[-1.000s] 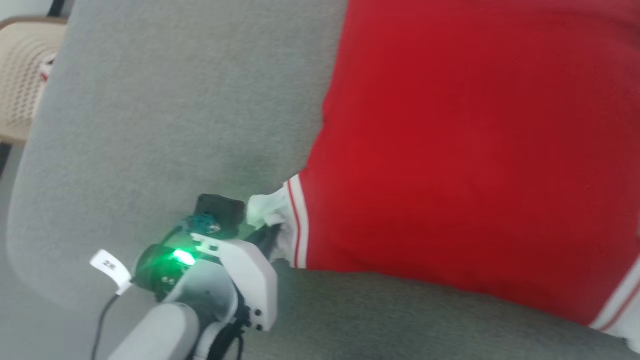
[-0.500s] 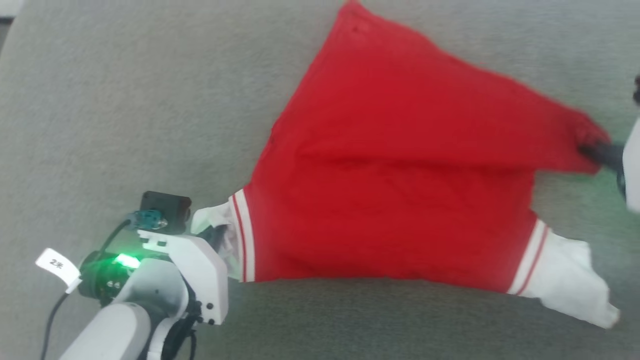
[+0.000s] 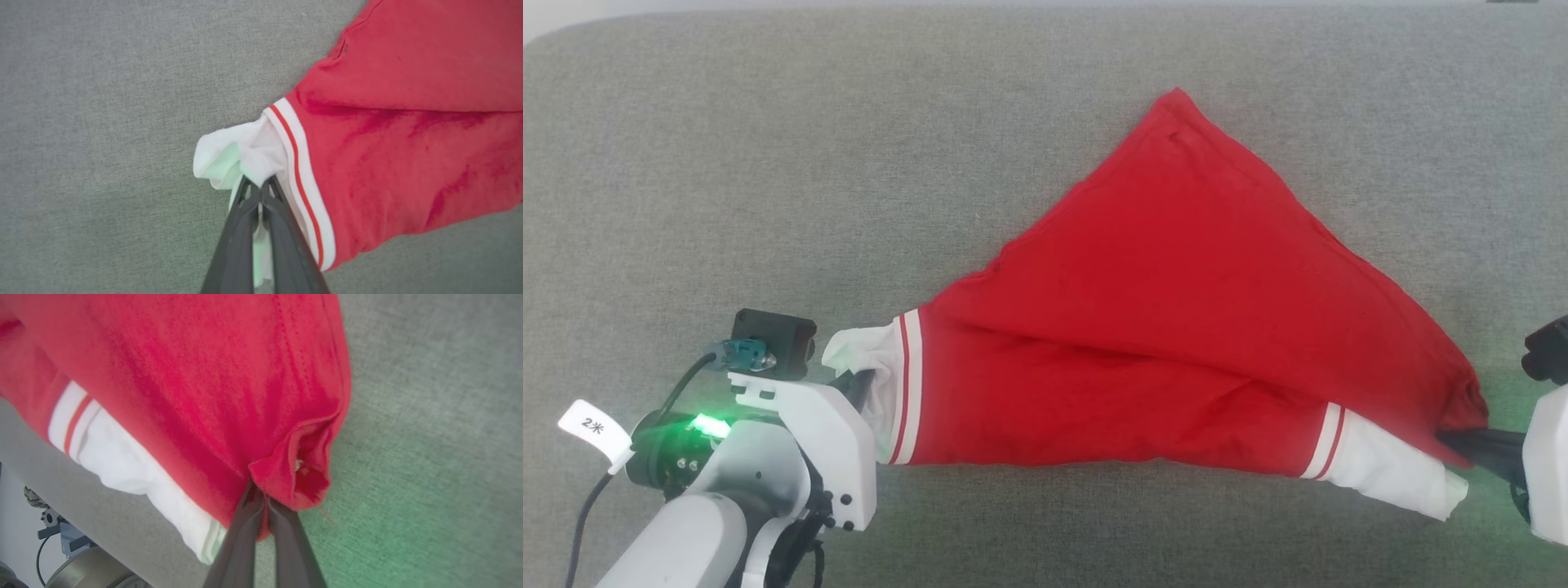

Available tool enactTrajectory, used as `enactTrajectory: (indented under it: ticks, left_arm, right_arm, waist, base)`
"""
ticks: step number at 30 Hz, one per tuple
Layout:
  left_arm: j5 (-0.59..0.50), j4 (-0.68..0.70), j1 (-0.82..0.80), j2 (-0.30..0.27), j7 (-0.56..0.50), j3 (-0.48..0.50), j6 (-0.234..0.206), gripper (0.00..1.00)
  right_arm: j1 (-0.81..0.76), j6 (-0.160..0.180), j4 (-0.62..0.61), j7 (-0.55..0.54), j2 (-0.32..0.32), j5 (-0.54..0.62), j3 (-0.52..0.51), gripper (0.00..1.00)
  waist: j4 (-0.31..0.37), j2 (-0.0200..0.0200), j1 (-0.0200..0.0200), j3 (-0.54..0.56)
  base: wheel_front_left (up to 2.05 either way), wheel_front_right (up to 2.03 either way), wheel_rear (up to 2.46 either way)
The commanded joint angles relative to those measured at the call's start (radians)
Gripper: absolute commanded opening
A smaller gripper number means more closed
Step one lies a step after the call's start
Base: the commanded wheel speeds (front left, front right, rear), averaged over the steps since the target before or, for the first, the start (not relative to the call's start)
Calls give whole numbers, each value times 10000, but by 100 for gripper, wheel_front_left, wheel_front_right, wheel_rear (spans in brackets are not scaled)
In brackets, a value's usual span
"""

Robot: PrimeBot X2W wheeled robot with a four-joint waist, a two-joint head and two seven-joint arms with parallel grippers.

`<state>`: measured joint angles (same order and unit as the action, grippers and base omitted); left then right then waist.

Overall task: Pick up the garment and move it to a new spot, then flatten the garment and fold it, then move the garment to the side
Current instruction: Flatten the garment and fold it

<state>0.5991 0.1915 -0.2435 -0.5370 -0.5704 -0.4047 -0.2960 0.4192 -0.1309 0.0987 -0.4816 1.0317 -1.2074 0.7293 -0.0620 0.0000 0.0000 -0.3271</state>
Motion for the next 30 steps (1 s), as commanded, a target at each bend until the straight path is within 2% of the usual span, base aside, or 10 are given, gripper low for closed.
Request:
enactTrajectory:
  ticks: [1,5,8,9,10,15,16,21,25,30]
  left_arm:
    - [8,15,96,-57,-4,5,36,0]
    - [37,-70,34,-36,35,-42,102,0]
    - [66,-153,-3,-20,83,-49,155,0]
    - [74,-168,-10,-9,98,-65,178,0]
    - [87,-191,-13,5,98,-91,193,0]
    - [123,-241,22,4,120,-154,250,0]
    - [137,-254,29,11,127,-198,273,0]
    - [158,-256,133,56,205,-272,332,0]
    - [151,-256,66,174,242,-409,392,0]
    - [69,-289,-283,408,297,-683,553,0]
  right_arm:
    - [-375,3,233,102,-199,70,-46,0]
    - [-966,13,1121,288,-1095,309,-119,0]
    - [-999,54,1853,396,-1736,530,-252,58]
    - [-963,62,2000,418,-1889,589,-298,95]
    - [-931,60,2068,438,-2018,587,-386,100]
    - [-659,76,1409,508,-1611,785,-1076,100]
    - [-644,47,871,565,-1248,809,-1506,100]
    - [-458,1,-358,660,-770,1112,-2636,100]
    - [93,2,-895,713,-1020,1844,-3282,100]
    - [1339,2,-638,619,-1914,2763,-3294,100]
  waist:
    - [-1,0,0,0]
    - [6,0,0,2]
    - [-5,0,0,31]
    - [-12,0,0,44]
    - [-23,0,0,67]
    - [-103,0,0,191]
    - [-192,0,0,264]
    - [-420,0,0,393]
    - [-704,0,0,363]
    - [-1242,0,0,123]
  base:
    - [0,0,0]
    - [0,0,0]
    - [0,0,0]
    - [0,0,0]
    - [0,0,0]
    - [0,0,0]
    - [0,0,0]
    - [0,0,0]
    - [0,0,0]
    - [0,0,0]
